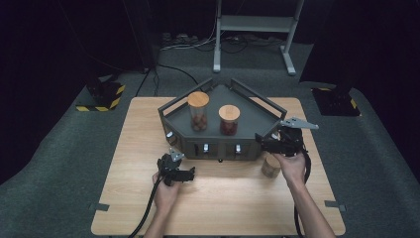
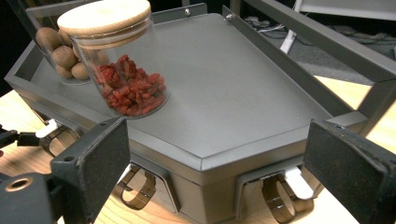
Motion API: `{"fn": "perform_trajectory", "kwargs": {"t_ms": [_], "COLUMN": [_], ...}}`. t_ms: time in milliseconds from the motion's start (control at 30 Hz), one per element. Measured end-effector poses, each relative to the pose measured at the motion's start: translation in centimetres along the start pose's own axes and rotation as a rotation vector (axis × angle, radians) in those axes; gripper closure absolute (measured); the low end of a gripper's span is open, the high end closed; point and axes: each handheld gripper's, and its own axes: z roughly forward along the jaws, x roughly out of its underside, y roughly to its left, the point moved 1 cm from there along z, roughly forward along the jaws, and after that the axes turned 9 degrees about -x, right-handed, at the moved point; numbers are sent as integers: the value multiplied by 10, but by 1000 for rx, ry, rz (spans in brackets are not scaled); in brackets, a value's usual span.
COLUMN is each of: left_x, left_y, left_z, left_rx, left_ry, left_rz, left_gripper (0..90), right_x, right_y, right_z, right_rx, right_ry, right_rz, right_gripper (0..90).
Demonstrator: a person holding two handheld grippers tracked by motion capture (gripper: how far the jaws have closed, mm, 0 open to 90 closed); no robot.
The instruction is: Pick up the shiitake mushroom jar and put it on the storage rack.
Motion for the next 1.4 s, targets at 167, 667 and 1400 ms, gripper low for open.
{"fn": "perform_trajectory", "kwargs": {"t_ms": [167,667,1400], "left_x": [0,0,0], "left_y": [0,0,0], "left_z": [0,0,0], "left_rx": [0,0,-1], "left_ry": [0,0,1], "left_rz": [0,0,2], "left_gripper": [48,48,47], "right_x": [3,13,37], "right_y": [-1,-5,-17], "right_z": [-4,-13,-23], "right_rx": [10,14,28], "right_ry": [-5,-19,-32], "right_rz": [-9,-9,9], "right_gripper": [67,64,65]}}
